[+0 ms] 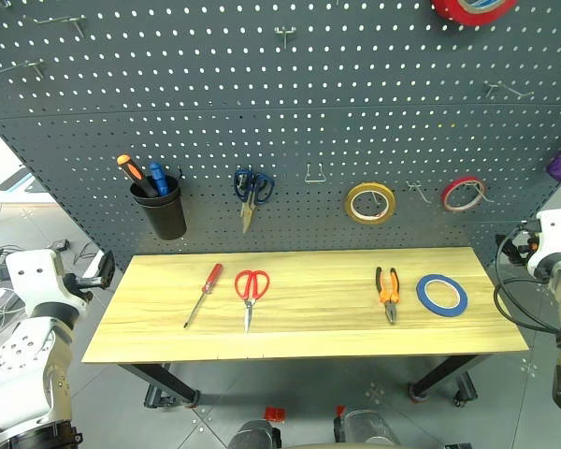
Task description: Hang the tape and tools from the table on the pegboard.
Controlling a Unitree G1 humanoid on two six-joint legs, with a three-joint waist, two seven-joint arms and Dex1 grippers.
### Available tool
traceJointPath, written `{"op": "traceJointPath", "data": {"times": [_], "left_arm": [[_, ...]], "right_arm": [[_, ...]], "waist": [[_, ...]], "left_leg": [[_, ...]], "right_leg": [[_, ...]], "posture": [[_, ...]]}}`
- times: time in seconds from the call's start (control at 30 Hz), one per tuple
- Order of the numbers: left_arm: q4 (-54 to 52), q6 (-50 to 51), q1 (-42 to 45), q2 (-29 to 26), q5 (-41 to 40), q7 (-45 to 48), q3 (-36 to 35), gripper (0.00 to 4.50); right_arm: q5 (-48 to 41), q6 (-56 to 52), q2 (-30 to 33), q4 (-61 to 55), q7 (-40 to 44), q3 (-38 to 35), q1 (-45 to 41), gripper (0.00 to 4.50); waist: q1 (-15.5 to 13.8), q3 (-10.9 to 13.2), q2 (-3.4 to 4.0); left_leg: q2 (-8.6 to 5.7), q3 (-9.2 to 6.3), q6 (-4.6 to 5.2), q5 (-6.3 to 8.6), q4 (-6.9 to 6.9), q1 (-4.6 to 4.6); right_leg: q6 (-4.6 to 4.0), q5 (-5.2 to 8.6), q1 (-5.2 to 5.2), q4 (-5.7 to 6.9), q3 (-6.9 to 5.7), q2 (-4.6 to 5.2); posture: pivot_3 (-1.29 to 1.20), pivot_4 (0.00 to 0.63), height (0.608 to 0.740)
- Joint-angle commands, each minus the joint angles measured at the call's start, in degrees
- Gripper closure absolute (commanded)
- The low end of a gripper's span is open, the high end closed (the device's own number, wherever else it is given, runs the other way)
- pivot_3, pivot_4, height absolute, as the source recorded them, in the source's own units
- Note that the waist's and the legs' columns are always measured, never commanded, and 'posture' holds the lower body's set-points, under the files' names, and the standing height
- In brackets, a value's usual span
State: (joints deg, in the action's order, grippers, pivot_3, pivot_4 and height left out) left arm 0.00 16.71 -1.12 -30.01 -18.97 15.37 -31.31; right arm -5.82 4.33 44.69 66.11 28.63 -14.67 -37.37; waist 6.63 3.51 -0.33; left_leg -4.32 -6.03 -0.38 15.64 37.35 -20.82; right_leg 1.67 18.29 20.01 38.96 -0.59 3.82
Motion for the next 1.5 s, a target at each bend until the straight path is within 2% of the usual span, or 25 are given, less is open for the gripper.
{"op": "traceJointPath", "data": {"times": [0.03, 0.47, 0.57, 0.6, 0.63, 0.9, 1.03, 1.17, 1.27, 1.4, 1.5], "left_arm": [[-0.8, -0.9, 0.4, -1.5, 0.8, -0.1, -0.8, 0.00], [-2.4, -1.8, -1.2, -0.2, 0.7, -0.3, -1.9, 0.00], [-3.2, -2.1, -1.2, 0.9, -1.2, -0.3, -3.1, 0.00], [-3.5, -2.1, -1.2, 1.2, -1.8, -0.4, -3.6, 0.00], [-3.7, -1.9, -1.2, 1.3, -2.2, -0.4, -3.9, 0.00], [-3.6, 1.0, -0.5, 0.6, -0.7, -4.3, -4.3, 0.00], [-4.6, 0.2, -0.7, 0.4, -2.4, -1.7, -3.8, 0.00], [-8.3, 1.3, -3.1, -1.1, 1.8, 0.1, 1.2, 0.00], [-12.0, 0.6, -4.9, -2.8, 2.1, 5.8, 6.3, 0.00], [-17.1, 4.4, -2.7, -5.8, -1.1, 14.8, 14.0, 0.00], [-19.2, 7.2, 0.6, -8.6, -2.8, 21.2, 19.3, 0.00]], "right_arm": [[-0.3, 1.3, 1.0, 0.1, -0.6, -0.8, -2.1, 1.00], [-0.1, 1.2, 0.4, 0.3, 0.2, -0.1, -2.3, 1.00], [-0.3, 1.4, 0.3, 0.0, 0.2, -0.4, -2.0, 0.41], [-0.4, 1.4, 0.3, 0.0, 0.2, -0.4, -1.9, 0.09], [-0.3, 1.5, 0.3, 0.0, -0.1, -0.4, -1.9, 0.01], [0.5, 1.8, 0.1, -0.6, -1.4, 0.3, -1.7, 0.01], [0.4, 2.0, -0.2, -3.2, -0.2, 0.7, -0.4, 0.01], [-0.4, 0.8, -0.1, -12.7, 4.7, 1.6, 5.5, 0.01], [-1.2, -4.2, -0.1, -23.9, 7.1, 2.2, 12.1, 0.01], [-2.4, -17.3, -0.8, -43.1, 7.3, 3.1, 22.0, 0.01], [-2.8, -27.7, -1.2, -53.8, 6.6, 4.3, 25.7, 0.01]], "waist": [[0.0, 0.0, 0.00], [0.0, 0.0, 0.00], [-0.1, 0.0, -0.01], [-0.1, 0.0, -0.01], [-0.1, 0.0, -0.02], [-0.1, 0.1, -0.05], [0.0, 0.4, -0.09], [0.0, 1.9, -0.19], [-0.1, 3.1, -0.03], [-0.1, 5.9, 0.18], [0.3, 7.9, 0.27]], "left_leg": [[0.00, 0.00, 0.00, 0.00, 0.00, 0.00], [0.00, 0.01, 0.00, 0.00, -0.02, 0.00], [0.00, 0.01, 0.00, 0.00, -0.02, 0.00], [0.00, 0.01, 0.00, 0.00, -0.02, 0.00], [0.00, 0.01, 0.00, 0.00, -0.02, 0.00], [0.01, 0.03, 0.00, 0.00, -0.03, 0.01], [0.01, 0.03, 0.00, 0.00, -0.04, 0.01], [0.04, 0.05, 0.01, -0.01, -0.06, -0.01], [0.05, 0.10, 0.04, 0.00, -0.12, -0.02], [0.10, 0.23, 0.13, 0.04, -0.13, -0.13], [0.12, 0.29, 0.15, 0.03, -0.16, -0.17]], "right_leg": [[0.00, 0.00, 0.00, 0.00, 0.00, 0.00], [0.00, 0.00, 0.00, 0.00, 0.01, 0.00], [0.00, 0.00, 0.00, -0.01, 0.00, 0.00], [0.00, 0.00, 0.00, -0.01, 0.00, 0.00], [0.00, 0.00, 0.00, -0.01, 0.00, 0.00], [0.00, 0.00, -0.01, -0.01, 0.00, 0.00], [0.00, 0.00, -0.01, -0.01, 0.00, 0.00], [0.00, 0.00, 0.02, -0.04, 0.00, 0.00], [0.00, 0.00, 0.02, -0.09, 0.04, 0.02], [-0.02, -0.01, 0.16, -0.05, 0.07, 0.08], [-0.04, -0.02, 0.21, -0.02, 0.10, 0.08]], "posture": [[-0.17, 0.027, 0.740], [-0.17, 0.033, 0.740], [-0.17, 0.038, 0.740], [-0.17, 0.039, 0.740], [-0.17, 0.041, 0.740], [-0.18, 0.053, 0.740], [-0.21, 0.077, 0.740], [-0.25, 0.131, 0.740], [-0.28, 0.161, 0.740], [-0.33, 0.227, 0.740], [-0.36, 0.277, 0.740]]}}
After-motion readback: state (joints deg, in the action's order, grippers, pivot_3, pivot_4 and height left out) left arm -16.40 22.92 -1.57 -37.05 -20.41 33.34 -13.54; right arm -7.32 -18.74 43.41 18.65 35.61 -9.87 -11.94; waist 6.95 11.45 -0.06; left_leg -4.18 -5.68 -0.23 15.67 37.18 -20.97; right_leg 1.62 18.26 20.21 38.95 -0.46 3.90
